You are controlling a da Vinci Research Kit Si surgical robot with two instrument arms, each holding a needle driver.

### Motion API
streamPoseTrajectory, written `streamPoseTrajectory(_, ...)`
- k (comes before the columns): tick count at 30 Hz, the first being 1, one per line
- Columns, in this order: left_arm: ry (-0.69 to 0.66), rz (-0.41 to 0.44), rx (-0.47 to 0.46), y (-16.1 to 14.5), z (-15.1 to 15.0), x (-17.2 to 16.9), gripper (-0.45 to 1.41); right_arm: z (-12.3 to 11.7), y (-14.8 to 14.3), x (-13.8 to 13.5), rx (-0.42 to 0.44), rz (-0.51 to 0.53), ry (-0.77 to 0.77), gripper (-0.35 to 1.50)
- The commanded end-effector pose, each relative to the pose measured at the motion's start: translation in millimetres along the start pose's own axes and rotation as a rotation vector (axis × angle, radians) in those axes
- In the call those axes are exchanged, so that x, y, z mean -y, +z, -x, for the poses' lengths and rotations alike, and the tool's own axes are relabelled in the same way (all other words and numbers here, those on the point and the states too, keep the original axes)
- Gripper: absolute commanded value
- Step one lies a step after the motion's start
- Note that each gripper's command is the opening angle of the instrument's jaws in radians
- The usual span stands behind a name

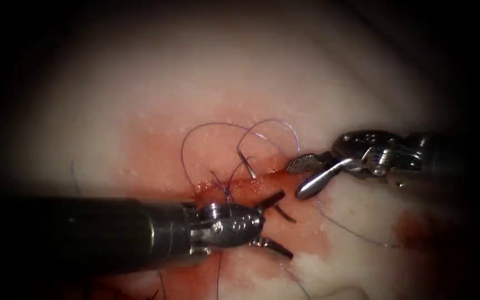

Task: Wound Closure

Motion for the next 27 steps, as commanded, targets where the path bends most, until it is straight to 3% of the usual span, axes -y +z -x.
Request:
streamPoseTrajectory(1,0.001,-0.002,0.000,1.2,0.2,0.1,0.93,-0.3,0.7,-0.5,0.000,0.000,-0.003,1.08)
streamPoseTrajectory(5,0.010,-0.010,0.002,2.4,1.1,0.9,0.79,-0.3,0.7,-0.5,0.000,0.000,-0.003,1.08)
streamPoseTrajectory(7,0.012,-0.014,0.002,2.7,1.6,1.4,0.61,-0.2,0.6,-0.5,0.000,0.000,-0.003,1.06)
streamPoseTrajectory(8,0.012,-0.015,0.003,2.7,1.8,1.5,0.47,-0.2,0.6,-0.5,0.000,0.000,-0.003,1.06)
streamPoseTrajectory(12,0.010,-0.019,-0.014,1.6,2.1,1.7,-0.45,-0.2,0.4,-0.6,0.000,0.000,-0.003,1.06)
streamPoseTrajectory(18,-0.018,0.028,-0.104,1.3,1.6,1.3,-0.45,-0.1,0.1,-0.6,0.001,-0.002,-0.004,1.04)
streamPoseTrajectory(27,-0.169,0.235,-0.222,0.9,0.2,-0.8,-0.45,0.0,-0.3,-0.2,0.003,-0.006,-0.004,1.04)
